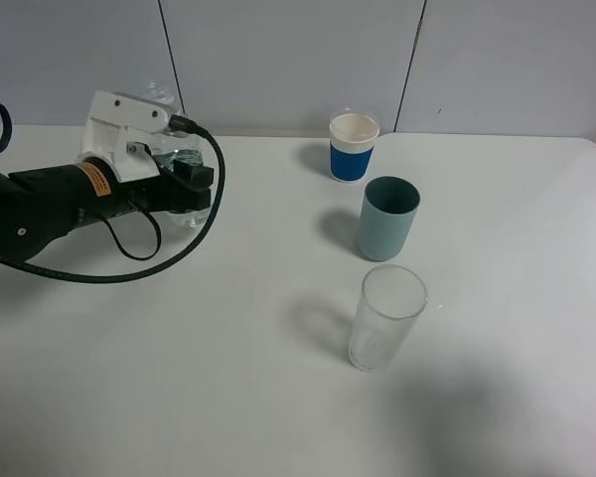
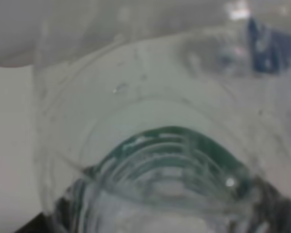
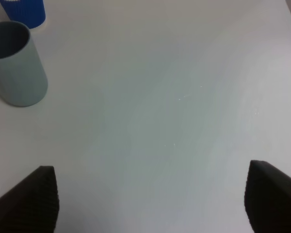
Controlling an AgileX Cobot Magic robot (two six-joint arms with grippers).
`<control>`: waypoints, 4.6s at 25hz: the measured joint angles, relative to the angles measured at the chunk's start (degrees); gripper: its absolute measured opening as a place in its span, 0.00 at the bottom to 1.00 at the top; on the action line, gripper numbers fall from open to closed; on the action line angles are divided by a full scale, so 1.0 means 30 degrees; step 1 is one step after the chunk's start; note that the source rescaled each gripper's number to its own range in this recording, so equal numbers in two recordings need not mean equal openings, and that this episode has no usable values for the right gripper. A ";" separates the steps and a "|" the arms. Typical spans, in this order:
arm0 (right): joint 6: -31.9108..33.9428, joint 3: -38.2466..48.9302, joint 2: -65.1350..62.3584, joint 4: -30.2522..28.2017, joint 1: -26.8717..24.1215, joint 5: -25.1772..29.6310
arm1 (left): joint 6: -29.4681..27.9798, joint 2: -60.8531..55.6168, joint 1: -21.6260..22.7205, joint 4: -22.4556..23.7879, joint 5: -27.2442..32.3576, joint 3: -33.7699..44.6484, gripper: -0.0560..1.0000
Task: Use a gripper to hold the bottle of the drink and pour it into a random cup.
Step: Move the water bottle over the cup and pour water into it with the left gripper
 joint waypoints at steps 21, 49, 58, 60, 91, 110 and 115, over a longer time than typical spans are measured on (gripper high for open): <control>0.0000 0.0000 0.0000 -0.0007 0.0000 0.0000 | 1.7795 -0.0441 -0.6671 -1.5662 0.4020 -0.5257 0.06; 0.0000 0.0000 0.0000 -0.0007 0.0000 0.0000 | 0.0548 0.0956 -0.6881 0.0350 0.5198 -0.6795 0.06; 0.0000 0.0000 0.0000 -0.0007 0.0000 0.0000 | -0.7391 0.0956 -0.5119 0.8505 0.5493 -0.6795 0.06; 0.0000 0.0000 0.0000 -0.0007 0.0000 0.0000 | -0.7950 0.0956 -0.4718 0.9457 0.5904 -0.6795 0.06; 0.0000 0.0000 0.0000 -0.0007 0.0000 0.0000 | 2.8485 0.1076 -0.9404 -2.6151 0.1425 -0.7218 0.06; 0.0000 0.0000 0.0000 -0.0007 0.0000 0.0000 | 3.7898 0.4370 -1.0557 -3.3287 -0.2756 -1.1750 0.06; 0.0000 0.0000 0.0000 -0.0007 0.0000 0.0000 | 3.8443 0.4876 -1.0557 -3.3369 -0.3160 -1.1750 0.06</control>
